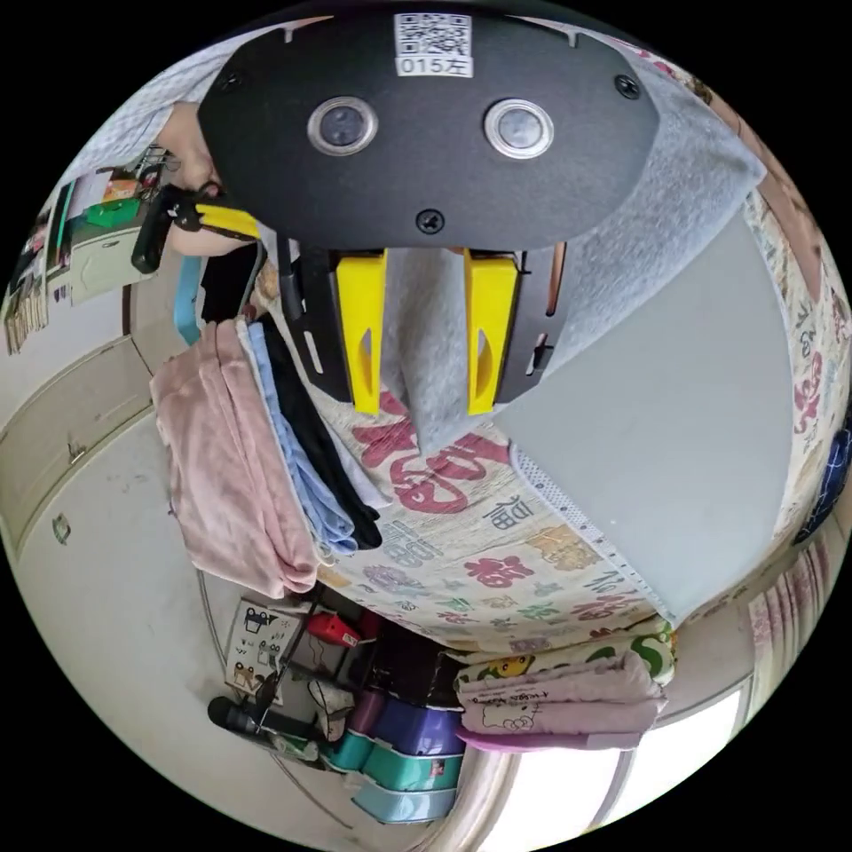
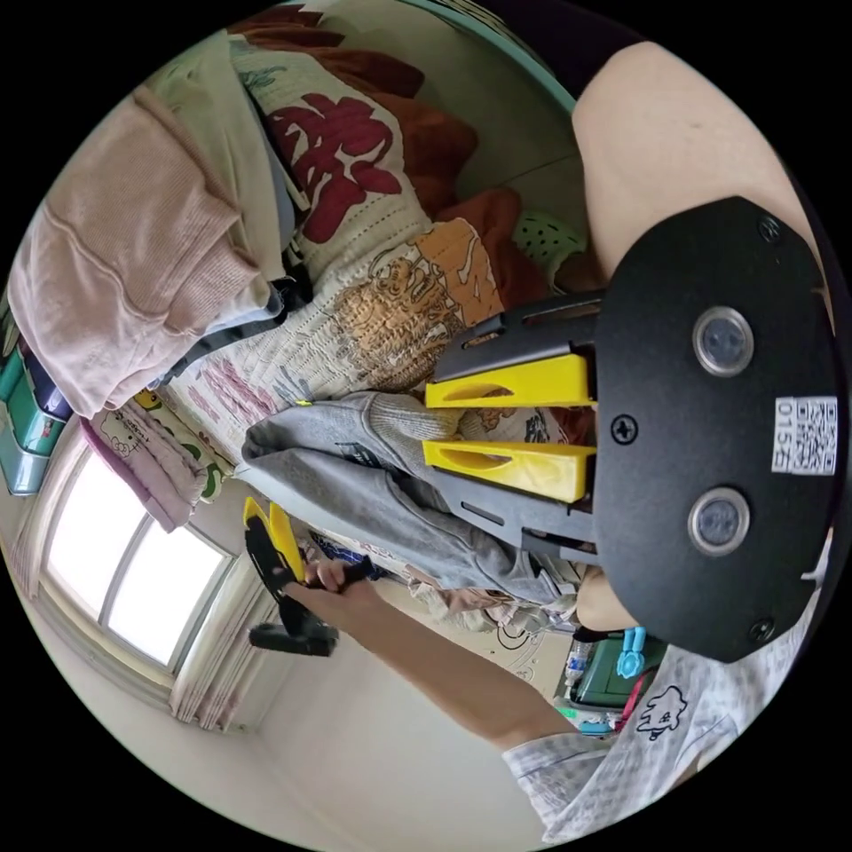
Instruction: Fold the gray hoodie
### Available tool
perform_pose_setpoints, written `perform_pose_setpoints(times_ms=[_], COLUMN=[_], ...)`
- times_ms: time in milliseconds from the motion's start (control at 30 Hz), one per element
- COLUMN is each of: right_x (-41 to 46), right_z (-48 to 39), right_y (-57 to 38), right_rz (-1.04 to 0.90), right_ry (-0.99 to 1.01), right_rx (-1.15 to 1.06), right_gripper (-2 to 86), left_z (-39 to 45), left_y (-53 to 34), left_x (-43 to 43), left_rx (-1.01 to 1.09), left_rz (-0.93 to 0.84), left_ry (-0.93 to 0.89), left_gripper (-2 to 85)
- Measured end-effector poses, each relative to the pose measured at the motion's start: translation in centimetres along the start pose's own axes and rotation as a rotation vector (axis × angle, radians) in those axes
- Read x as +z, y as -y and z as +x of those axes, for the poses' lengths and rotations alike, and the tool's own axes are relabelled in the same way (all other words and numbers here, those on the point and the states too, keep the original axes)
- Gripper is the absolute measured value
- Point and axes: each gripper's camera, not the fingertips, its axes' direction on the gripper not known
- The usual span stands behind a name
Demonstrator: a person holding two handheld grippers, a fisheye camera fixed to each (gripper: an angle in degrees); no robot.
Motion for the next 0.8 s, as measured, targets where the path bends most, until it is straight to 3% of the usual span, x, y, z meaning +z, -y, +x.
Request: perform_pose_setpoints(times_ms=[133, 267, 400, 633, 800], right_x=[-0.4, -0.3, -0.3, -3.7, -7.9], right_z=[0.6, -0.4, -2.5, -2.3, -5.7], right_y=[0.0, -0.8, -2.3, -5.3, -7.6], right_rz=[-0.006, -0.01, 0.019, 0.162, 0.34], right_ry=[0.026, -0.03, -0.115, -0.095, -0.191], right_rx=[0.007, -0.043, -0.135, -0.107, -0.165], right_gripper=[6.2, 5.9, 5.6, 4.8, 4.6], left_z=[4.7, 7.3, 6.7, 5.9, 4.0], left_y=[7.3, 8.9, 9.2, 8.6, 7.4], left_x=[8.0, 14.2, 15.2, 8.4, 0.6], left_rx=[0.172, 0.308, 0.296, 0.242, 0.14], left_rz=[-0.149, -0.29, -0.316, -0.074, 0.141], left_ry=[0.207, 0.374, 0.359, 0.327, 0.136], left_gripper=[12.3, 9.2, 6.7, 3.6, 3.3])
